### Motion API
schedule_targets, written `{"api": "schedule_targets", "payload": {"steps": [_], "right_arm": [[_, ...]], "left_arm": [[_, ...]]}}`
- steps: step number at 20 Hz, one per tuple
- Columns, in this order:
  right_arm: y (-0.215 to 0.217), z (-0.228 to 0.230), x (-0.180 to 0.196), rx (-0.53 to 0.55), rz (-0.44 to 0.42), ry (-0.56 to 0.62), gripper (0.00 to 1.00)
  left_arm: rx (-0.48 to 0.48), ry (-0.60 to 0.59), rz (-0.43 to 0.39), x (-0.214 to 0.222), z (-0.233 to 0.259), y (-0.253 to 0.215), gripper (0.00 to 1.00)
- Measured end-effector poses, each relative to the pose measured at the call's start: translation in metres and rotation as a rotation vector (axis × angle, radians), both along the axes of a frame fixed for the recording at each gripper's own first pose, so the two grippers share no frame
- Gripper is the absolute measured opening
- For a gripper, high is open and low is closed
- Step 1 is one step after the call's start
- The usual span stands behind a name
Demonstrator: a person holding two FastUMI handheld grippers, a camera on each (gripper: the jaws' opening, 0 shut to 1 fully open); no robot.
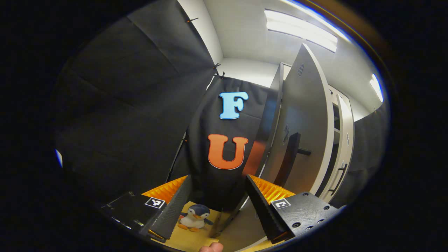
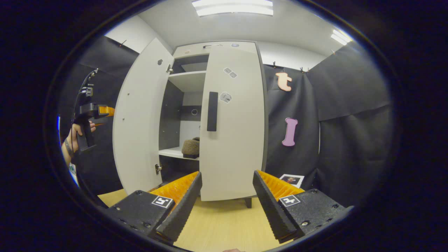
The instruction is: Grab one shoe with the right hand and put it into the shoe cabinet, grab the other shoe with the left hand and put it into the shoe cabinet; then close the right door with the right hand and the left door with the left hand.
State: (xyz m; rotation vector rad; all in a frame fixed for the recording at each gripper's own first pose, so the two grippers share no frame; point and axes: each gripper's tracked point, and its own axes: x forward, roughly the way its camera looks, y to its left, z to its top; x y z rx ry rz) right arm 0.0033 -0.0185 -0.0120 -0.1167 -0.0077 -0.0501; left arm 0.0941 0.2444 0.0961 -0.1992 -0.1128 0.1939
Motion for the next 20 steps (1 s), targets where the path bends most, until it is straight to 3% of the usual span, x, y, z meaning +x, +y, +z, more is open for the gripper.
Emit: {"api": "schedule_targets", "payload": {"steps": [4, 9, 20], "right_arm": [[-0.003, -0.009, 0.0, 0.01, -0.008, 0.018, 0.95], [-0.003, -0.011, 0.003, 0.024, -0.01, 0.024, 0.95], [-0.02, 0.003, -0.001, 0.0, -0.062, 0.001, 0.95]], "left_arm": [[0.024, -0.002, 0.022, 0.0, -0.001, 0.001, 0.93], [0.024, 0.011, -0.018, -0.004, -0.003, -0.006, 0.93], [-0.006, 0.004, -0.268, 0.021, -0.009, -0.112, 0.93]]}}
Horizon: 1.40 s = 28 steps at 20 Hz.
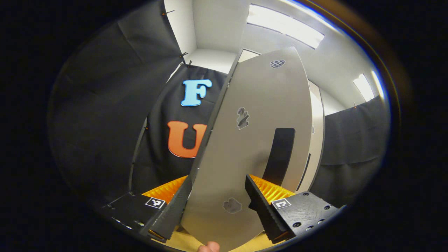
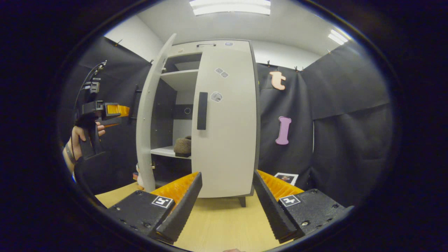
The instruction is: Grab one shoe with the right hand and put it into the shoe cabinet, grab the other shoe with the left hand and put it into the shoe cabinet; then close the right door with the right hand and the left door with the left hand.
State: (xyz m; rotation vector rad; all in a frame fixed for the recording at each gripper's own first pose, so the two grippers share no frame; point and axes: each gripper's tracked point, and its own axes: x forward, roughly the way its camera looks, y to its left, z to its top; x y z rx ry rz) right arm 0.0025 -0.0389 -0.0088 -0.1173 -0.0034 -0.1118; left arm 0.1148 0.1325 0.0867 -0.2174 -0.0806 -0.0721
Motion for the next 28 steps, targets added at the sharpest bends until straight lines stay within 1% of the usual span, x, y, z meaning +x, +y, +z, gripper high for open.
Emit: {"api": "schedule_targets", "payload": {"steps": [1, 2, 5, 6, 7, 10, 11, 12, 13, 14, 16, 17, 18, 19, 22, 23, 24, 28], "right_arm": [[-0.001, 0.001, -0.001, 0.0, -0.006, -0.002, 0.95], [-0.002, 0.001, -0.003, -0.001, -0.01, -0.005, 0.95], [-0.004, 0.003, -0.003, -0.002, -0.023, -0.008, 0.95], [-0.004, 0.003, -0.003, -0.002, -0.025, -0.008, 0.95], [-0.005, 0.002, -0.003, 0.001, -0.028, -0.007, 0.95], [-0.005, -0.003, -0.002, 0.022, -0.027, 0.003, 0.95], [-0.005, -0.005, -0.001, 0.029, -0.026, 0.006, 0.95], [-0.006, -0.006, 0.0, 0.034, -0.025, 0.007, 0.95], [-0.006, -0.007, 0.001, 0.038, -0.024, 0.007, 0.95], [-0.006, -0.008, -0.001, 0.042, -0.022, 0.009, 0.95], [-0.005, -0.01, 0.001, 0.051, -0.014, 0.015, 0.95], [-0.005, -0.011, 0.002, 0.057, -0.011, 0.017, 0.95], [-0.004, -0.013, 0.001, 0.062, -0.008, 0.018, 0.95], [-0.003, -0.013, 0.002, 0.066, -0.008, 0.017, 0.95], [-0.001, -0.017, 0.002, 0.076, -0.003, 0.023, 0.95], [0.001, -0.019, 0.002, 0.079, 0.001, 0.029, 0.95], [0.003, -0.021, 0.001, 0.08, 0.004, 0.035, 0.95], [0.006, -0.031, -0.008, 0.083, 0.001, 0.059, 0.95]], "left_arm": [[0.001, -0.007, 0.002, 0.005, 0.002, -0.005, 0.94], [0.006, -0.011, -0.003, 0.007, 0.002, -0.008, 1.0], [0.021, -0.019, -0.009, 0.007, 0.005, -0.016, 1.0], [0.026, -0.023, -0.004, 0.004, 0.008, -0.016, 0.94], [0.03, -0.031, -0.001, 0.0, 0.012, -0.016, 1.0], [0.04, -0.048, 0.0, -0.015, 0.023, -0.017, 1.0], [0.046, -0.044, -0.001, -0.022, 0.024, -0.017, 0.94], [0.055, -0.042, 0.001, -0.03, 0.024, -0.018, 1.0], [0.066, -0.043, 0.005, -0.038, 0.023, -0.02, 1.0], [0.078, -0.044, 0.012, -0.047, 0.022, -0.022, 0.94], [0.106, -0.035, 0.012, -0.061, 0.016, -0.027, 0.94], [0.116, -0.022, 0.011, -0.069, 0.008, -0.032, 1.0], [0.123, -0.014, 0.012, -0.077, 0.0, -0.036, 1.0], [0.13, -0.009, 0.009, -0.084, -0.009, -0.045, 0.94], [0.142, 0.032, -0.004, -0.104, -0.048, -0.068, 0.94], [0.143, 0.045, -0.008, -0.11, -0.059, -0.073, 0.97], [0.14, 0.059, -0.013, -0.114, -0.071, -0.078, 0.94], [0.134, 0.084, -0.017, -0.138, -0.106, -0.088, 0.95]]}}
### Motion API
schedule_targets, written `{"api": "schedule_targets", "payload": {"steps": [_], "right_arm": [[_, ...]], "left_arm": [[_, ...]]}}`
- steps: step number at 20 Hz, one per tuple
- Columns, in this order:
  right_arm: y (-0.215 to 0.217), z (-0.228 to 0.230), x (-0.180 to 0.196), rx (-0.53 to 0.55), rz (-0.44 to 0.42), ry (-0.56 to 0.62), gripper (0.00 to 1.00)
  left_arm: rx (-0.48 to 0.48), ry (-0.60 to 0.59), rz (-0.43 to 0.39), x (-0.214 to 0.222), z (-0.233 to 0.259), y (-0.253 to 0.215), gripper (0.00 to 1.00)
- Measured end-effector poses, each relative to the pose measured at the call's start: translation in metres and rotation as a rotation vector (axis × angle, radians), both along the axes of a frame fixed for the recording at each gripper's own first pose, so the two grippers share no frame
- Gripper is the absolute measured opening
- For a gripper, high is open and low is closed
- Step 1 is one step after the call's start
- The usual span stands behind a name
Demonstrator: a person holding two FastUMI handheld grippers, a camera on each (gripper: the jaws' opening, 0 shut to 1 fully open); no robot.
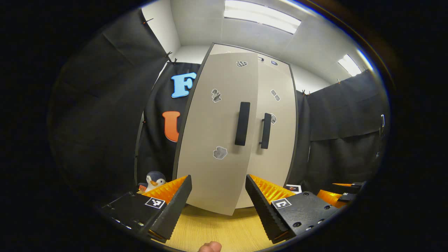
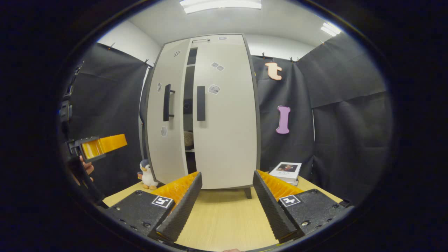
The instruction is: Grab one shoe with the right hand and put it into the shoe cabinet, grab the other shoe with the left hand and put it into the shoe cabinet; then close the right door with the right hand and the left door with the left hand.
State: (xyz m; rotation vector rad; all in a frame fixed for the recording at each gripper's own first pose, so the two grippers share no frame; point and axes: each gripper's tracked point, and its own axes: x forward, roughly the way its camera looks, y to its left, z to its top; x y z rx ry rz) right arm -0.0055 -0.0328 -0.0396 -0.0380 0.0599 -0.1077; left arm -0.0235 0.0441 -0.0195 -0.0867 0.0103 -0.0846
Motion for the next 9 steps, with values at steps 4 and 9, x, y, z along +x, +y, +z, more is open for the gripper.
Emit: {"api": "schedule_targets", "payload": {"steps": [4, 9], "right_arm": [[-0.006, -0.008, -0.006, 0.005, -0.022, 0.025, 0.95], [-0.015, -0.011, -0.013, 0.009, -0.049, 0.041, 0.95]], "left_arm": [[0.005, 0.01, -0.002, -0.014, -0.016, -0.004, 0.94], [0.008, 0.054, 0.002, -0.02, -0.036, -0.004, 0.95]]}}
